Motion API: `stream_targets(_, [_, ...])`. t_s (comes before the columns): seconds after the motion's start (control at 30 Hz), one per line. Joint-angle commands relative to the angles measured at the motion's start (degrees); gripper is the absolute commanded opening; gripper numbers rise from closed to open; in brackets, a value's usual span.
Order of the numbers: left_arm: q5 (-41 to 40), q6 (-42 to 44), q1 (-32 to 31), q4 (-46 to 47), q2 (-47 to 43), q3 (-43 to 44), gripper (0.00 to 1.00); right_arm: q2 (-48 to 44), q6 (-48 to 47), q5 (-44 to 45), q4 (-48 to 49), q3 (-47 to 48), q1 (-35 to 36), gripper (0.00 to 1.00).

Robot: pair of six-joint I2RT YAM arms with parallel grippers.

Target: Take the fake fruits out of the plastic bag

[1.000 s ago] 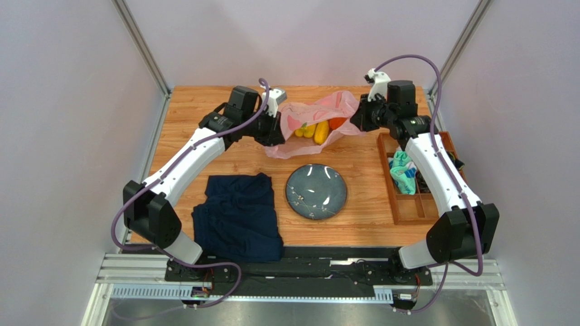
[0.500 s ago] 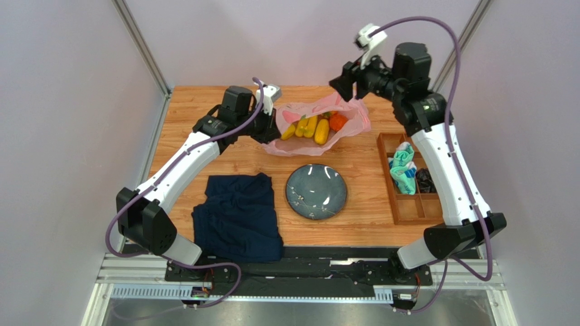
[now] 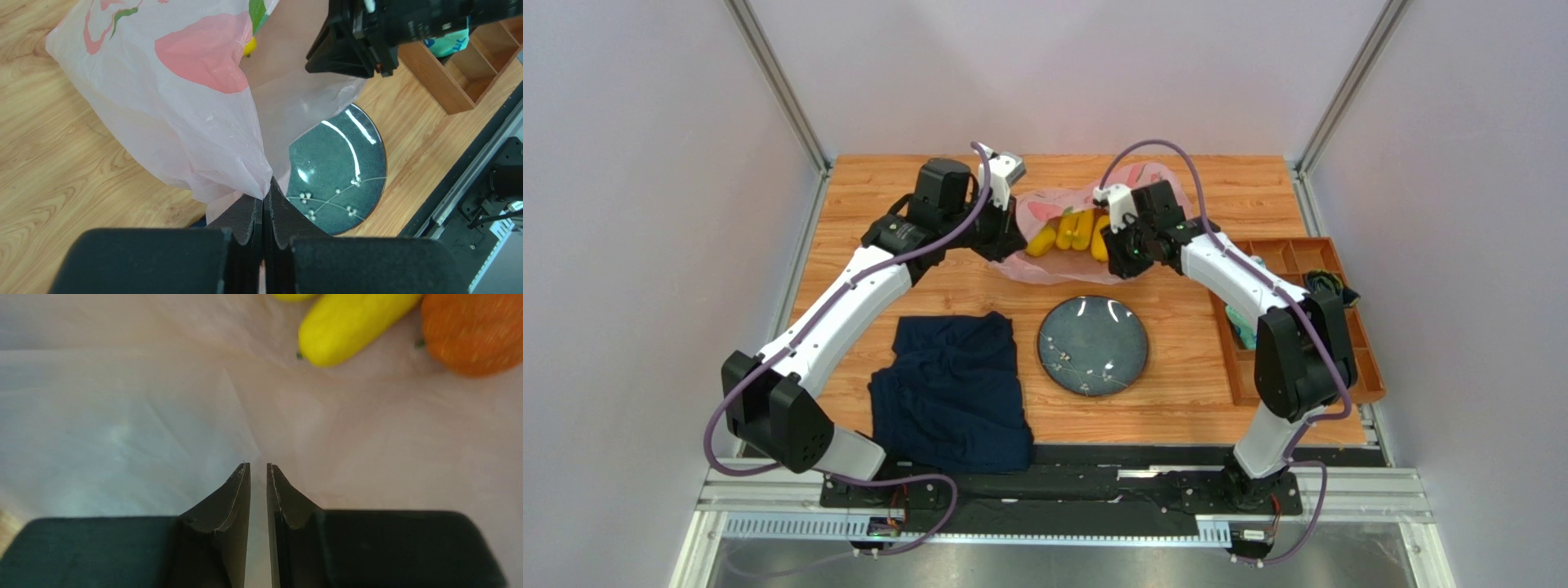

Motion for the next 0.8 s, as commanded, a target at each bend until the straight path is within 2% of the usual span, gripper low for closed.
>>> stream_targets(0.0, [3.6, 2.7, -0.1, 1.8, -3.5, -1.6, 0.0, -6.5, -2.1, 6.7, 2.2, -5.9, -0.1, 0.19])
stream_targets(0.1, [6.1, 3.7, -0.1, 2.0, -4.3, -2.9, 0.0, -7.5, -1.4, 7.7, 3.9, -6.4, -0.4, 0.19])
stream_targets(0.2, [7.0, 4.1, -0.1, 2.0, -3.4, -3.3, 0.0, -5.3, 0.2, 7.6, 5.5, -1.3, -0.4, 0.22])
stream_targets(0.33, [7.6, 4.0, -0.1, 2.1, -2.2, -3.3, 0.0, 1.3, 4.8, 7.7, 5.5, 4.9, -0.3, 0.41])
stream_targets(0.5, [6.8, 5.1, -0.1, 1.9, -2.5, -2.9, 0.0, 7.1, 9.6, 8.0, 5.6, 8.7, -0.3, 0.51])
stream_targets(0.53, [6.6, 5.1, -0.1, 1.9, -2.6, -2.9, 0.0, 7.9, 10.1, 8.2, 5.2, 9.9, -0.2, 0.56])
stream_targets(0.67, [6.6, 6.9, -0.1, 1.6, -3.3, -3.1, 0.0, 13.2, 11.5, 10.9, 5.6, 13.2, -0.2, 0.67])
stream_targets(0.77, [7.3, 7.7, -0.1, 0.8, -3.2, -3.2, 0.0, 16.0, 11.5, 12.1, 5.7, 16.5, -0.2, 0.69])
